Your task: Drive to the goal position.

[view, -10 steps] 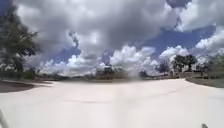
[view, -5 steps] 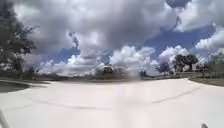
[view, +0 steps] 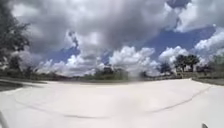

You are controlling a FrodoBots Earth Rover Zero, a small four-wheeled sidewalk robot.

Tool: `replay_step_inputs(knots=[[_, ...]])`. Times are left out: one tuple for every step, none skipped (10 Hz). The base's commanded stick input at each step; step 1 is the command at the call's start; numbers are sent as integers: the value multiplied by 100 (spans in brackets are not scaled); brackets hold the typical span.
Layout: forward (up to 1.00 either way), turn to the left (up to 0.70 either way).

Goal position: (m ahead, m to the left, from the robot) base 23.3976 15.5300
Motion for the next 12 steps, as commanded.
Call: replay_step_inputs(knots=[[85, 10], [85, 30], [85, 34], [85, 32], [85, 29], [85, 7], [85, 0], [85, 0], [85, 0], [85, 0], [85, 19], [85, 34]])
